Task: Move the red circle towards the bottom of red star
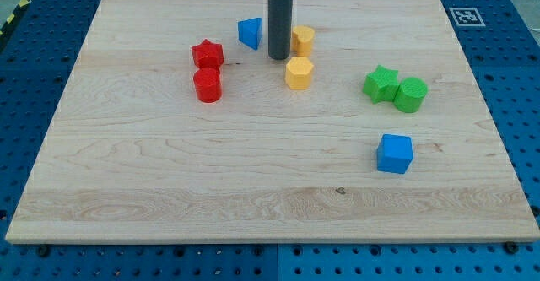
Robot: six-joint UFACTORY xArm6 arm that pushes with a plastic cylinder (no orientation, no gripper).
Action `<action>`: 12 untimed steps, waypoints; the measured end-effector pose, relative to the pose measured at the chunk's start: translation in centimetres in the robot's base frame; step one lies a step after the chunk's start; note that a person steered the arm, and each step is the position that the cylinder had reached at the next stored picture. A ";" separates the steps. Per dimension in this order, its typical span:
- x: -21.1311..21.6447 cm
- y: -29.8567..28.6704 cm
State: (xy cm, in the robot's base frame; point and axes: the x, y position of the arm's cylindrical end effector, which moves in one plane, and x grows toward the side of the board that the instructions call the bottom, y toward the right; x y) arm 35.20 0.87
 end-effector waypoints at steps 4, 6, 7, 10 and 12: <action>4.9 0.2; 4.9 -5.6; 4.9 -7.9; 7.2 -8.3; 2.4 -15.4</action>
State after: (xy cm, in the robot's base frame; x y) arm 37.55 -14.52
